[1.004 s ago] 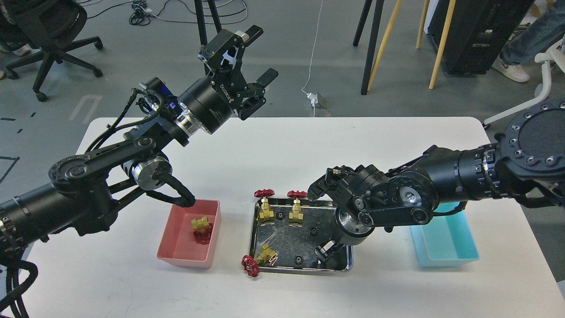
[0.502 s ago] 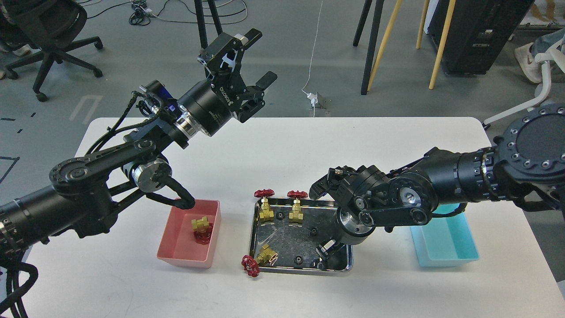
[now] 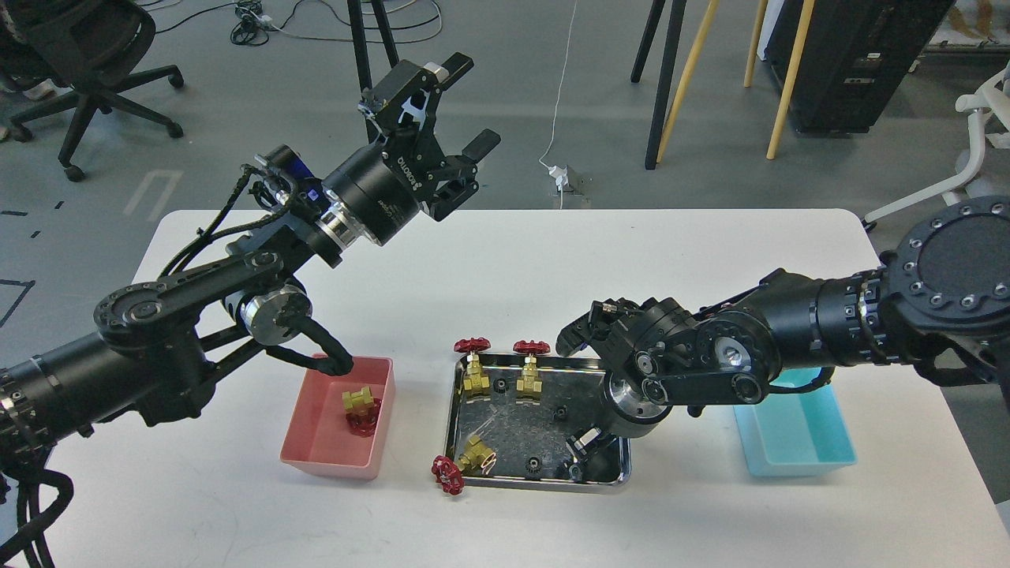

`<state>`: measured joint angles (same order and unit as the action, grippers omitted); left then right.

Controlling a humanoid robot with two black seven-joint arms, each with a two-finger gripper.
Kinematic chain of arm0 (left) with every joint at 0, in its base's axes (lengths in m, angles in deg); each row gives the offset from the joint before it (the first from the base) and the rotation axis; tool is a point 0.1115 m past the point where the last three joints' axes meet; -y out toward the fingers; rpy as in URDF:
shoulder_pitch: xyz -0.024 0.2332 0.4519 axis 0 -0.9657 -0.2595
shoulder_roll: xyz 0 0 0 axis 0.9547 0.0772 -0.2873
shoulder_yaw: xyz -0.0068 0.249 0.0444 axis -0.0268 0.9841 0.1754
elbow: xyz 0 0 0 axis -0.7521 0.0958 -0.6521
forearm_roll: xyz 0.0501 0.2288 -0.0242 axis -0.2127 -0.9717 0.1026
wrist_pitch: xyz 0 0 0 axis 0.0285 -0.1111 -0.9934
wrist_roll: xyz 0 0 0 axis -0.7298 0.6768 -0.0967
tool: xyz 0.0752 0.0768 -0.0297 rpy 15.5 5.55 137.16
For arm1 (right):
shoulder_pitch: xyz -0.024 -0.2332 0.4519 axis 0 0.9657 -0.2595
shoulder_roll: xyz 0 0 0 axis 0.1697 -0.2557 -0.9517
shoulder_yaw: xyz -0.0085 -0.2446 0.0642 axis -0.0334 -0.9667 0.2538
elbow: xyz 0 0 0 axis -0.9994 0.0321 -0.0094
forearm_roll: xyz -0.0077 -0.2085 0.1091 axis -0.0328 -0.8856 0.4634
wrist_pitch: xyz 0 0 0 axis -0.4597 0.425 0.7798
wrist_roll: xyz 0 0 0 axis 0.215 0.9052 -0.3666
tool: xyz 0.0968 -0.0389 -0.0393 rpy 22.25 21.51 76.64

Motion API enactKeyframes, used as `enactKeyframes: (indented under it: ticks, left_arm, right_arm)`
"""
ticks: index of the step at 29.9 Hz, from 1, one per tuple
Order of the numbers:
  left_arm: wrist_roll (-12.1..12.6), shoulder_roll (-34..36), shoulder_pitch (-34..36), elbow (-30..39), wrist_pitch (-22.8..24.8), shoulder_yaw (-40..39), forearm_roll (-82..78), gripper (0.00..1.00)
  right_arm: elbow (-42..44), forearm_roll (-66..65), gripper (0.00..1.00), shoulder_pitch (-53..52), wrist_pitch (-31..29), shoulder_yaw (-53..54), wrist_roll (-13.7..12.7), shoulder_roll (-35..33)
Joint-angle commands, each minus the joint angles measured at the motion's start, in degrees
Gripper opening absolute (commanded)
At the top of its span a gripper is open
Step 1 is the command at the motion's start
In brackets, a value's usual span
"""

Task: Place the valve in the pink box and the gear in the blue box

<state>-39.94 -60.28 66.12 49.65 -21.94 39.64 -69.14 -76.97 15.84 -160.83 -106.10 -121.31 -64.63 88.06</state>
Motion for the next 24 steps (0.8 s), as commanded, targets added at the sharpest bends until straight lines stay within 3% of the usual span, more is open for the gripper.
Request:
enactKeyframes:
  ticks: [1,24]
  left_arm:
    - [0.00,-0.12,-0.21,-0.50,0.00,0.00,-0.08,0.97]
    - [0.00,-0.82,-0.21,-0.59,0.00,0.09,-0.08,0.97]
  right_arm:
    - [-0.01,-0.01,0.54,0.26,0.00,-0.01,0.00,0.00]
    - [1.84,4.47,0.51,0.96,0.00,1.83,0.09,0.00]
